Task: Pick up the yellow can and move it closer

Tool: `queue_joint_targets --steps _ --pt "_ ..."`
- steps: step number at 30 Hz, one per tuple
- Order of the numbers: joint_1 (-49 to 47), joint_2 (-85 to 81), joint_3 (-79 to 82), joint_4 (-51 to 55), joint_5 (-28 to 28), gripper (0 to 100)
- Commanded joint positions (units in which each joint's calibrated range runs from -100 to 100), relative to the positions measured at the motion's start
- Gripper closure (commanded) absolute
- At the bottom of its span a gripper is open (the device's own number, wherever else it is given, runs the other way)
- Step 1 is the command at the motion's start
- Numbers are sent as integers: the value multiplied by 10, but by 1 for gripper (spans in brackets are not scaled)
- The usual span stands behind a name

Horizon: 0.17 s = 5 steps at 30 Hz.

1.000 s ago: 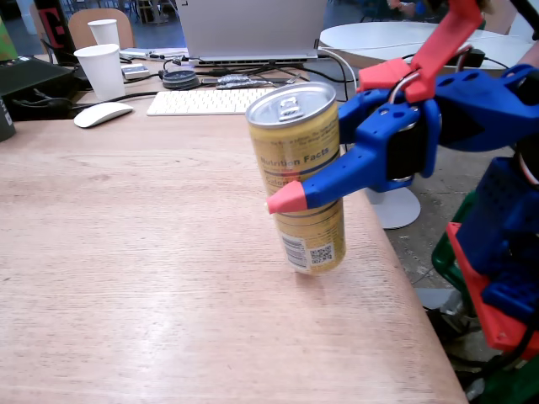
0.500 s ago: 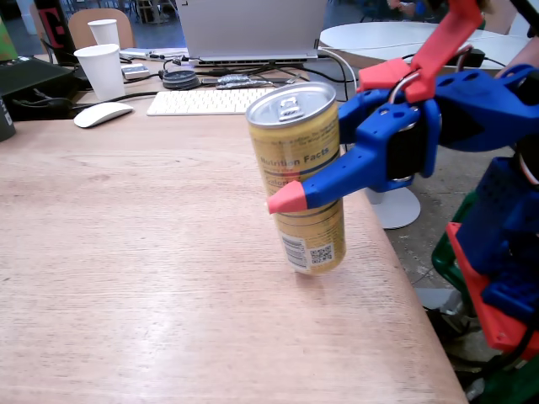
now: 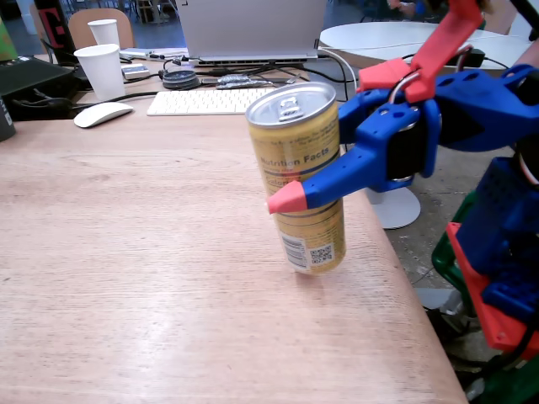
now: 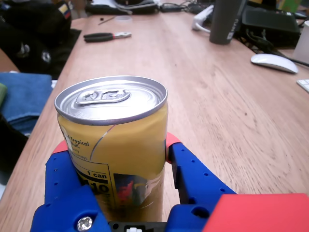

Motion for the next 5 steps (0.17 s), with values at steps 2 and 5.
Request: queue_joint_targets --steps 2,5 --pt "4 -15 5 -18 -2 77" --pt "4 -15 5 -18 -2 77"
